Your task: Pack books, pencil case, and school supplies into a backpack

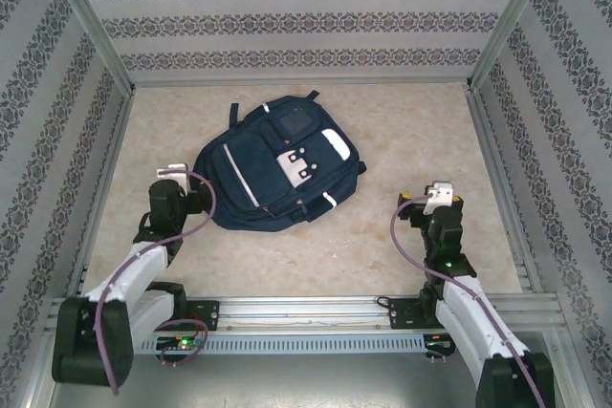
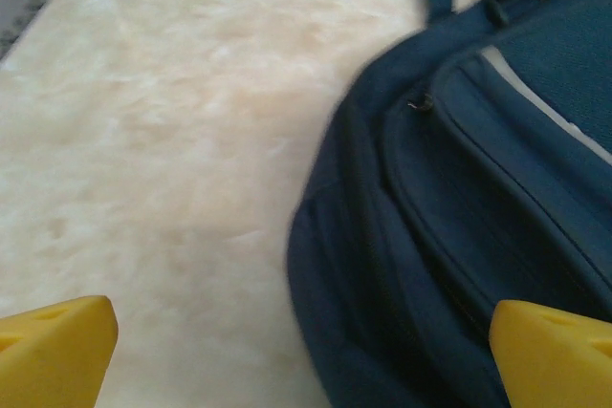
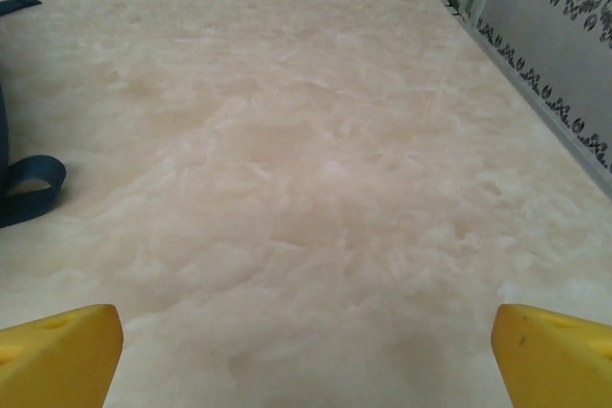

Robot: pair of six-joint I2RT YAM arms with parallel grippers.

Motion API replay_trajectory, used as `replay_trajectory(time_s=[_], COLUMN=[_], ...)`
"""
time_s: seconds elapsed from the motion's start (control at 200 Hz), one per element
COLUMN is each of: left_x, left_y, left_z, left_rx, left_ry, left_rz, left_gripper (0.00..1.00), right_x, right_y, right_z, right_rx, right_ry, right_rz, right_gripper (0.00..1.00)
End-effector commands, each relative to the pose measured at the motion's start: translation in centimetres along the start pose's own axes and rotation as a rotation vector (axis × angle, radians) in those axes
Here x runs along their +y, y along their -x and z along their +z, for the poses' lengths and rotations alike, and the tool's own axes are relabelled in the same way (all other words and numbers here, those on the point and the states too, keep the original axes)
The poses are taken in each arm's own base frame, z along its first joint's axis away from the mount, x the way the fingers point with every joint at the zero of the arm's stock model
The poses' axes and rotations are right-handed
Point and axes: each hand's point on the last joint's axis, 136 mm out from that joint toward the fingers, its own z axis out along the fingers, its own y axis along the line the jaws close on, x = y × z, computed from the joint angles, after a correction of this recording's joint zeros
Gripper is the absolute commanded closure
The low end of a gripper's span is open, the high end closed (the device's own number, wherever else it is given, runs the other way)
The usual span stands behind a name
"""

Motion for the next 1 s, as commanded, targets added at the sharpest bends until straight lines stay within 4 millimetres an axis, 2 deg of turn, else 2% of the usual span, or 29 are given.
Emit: replay_trajectory(time_s=[0.0, 0.115, 0.145, 0.2, 0.27, 0.31, 0.36, 0.425, 0.515, 0.555, 0.615, 0.655, 0.685, 0.73, 0.779, 0.819, 0.834, 0.994], left_x=[-1.1, -2.5, -2.7, -2.7, -2.4, -2.2, -1.8, -1.4, -1.7, -1.3, -1.9, -1.8, -1.0, -1.0, -0.9, -1.0, -1.0, -1.0], left_y=[5.7, 5.7, 5.7, 6.4, 5.7, 5.7, 5.6, 5.3, 2.9, 3.5, 2.5, 3.2, 3.1, 2.6, 3.2, 2.8, 2.8, 3.1], left_z=[-0.2, 1.5, 1.9, 2.4, 3.5, 4.0, 4.5, 5.3, 7.2, 7.0, 7.5, 7.9, 8.0, 7.9, 7.9, 8.0, 8.0, 8.0], left_rx=[-0.312, -0.290, -0.287, -0.322, -0.252, -0.249, -0.218, -0.185, -0.162, -0.249, -0.119, -0.169, -0.158, -0.117, -0.170, -0.137, -0.129, -0.151], left_ry=[-0.061, -0.145, -0.157, -0.154, -0.136, -0.128, -0.106, -0.083, -0.088, -0.069, -0.089, -0.077, -0.053, -0.074, -0.074, -0.075, -0.078, -0.076], left_rz=[0.090, 0.081, 0.065, 0.044, 0.029, 0.023, 0.008, 0.001, 0.008, 0.000, 0.023, 0.022, -0.010, -0.025, -0.025, -0.026, -0.026, -0.018], left_gripper=[0.01, 0.01, 0.01, 0.01, 0.01, 0.01, 0.01, 0.01, 0.01, 0.01, 0.01, 0.01, 0.01, 0.01, 0.01, 0.01, 0.01, 0.01], right_x=[0.3, 0.4, 0.5, 0.9, 0.8, 0.9, 1.4, 1.5, 0.4, 0.5, 1.8, 3.0, 3.8, 3.5, 2.9, 2.1, 2.0, 2.3], right_y=[4.0, 4.4, 5.0, 5.5, 6.2, 5.9, 4.5, 4.4, 4.3, 4.2, 4.3, 3.5, 3.5, 3.8, 3.9, 3.5, 4.5, 4.6], right_z=[0.7, 2.7, 3.3, 4.5, 6.0, 7.2, 8.1, 8.5, 8.6, 9.2, 10.6, 10.6, 10.4, 10.4, 10.5, 10.8, 11.2, 11.1], right_rx=[-0.151, -0.132, -0.151, -0.171, -0.208, -0.191, -0.148, -0.192, -0.172, -0.137, -0.079, -0.039, -0.040, -0.052, -0.057, -0.039, -0.058, -0.055], right_ry=[0.037, 0.070, 0.086, 0.120, 0.118, 0.123, 0.142, 0.138, 0.084, 0.082, 0.147, 0.196, 0.221, 0.194, 0.170, 0.125, 0.114, 0.109], right_rz=[0.042, 0.049, 0.058, 0.063, 0.091, 0.097, 0.080, 0.081, 0.110, 0.110, 0.088, 0.049, 0.010, 0.011, 0.029, 0.053, 0.061, 0.032], right_gripper=[0.02, 0.01, 0.02, 0.02, 0.02, 0.02, 0.02, 0.02, 0.02, 0.02, 0.02, 0.02, 0.02, 0.02, 0.02, 0.02, 0.02, 0.02])
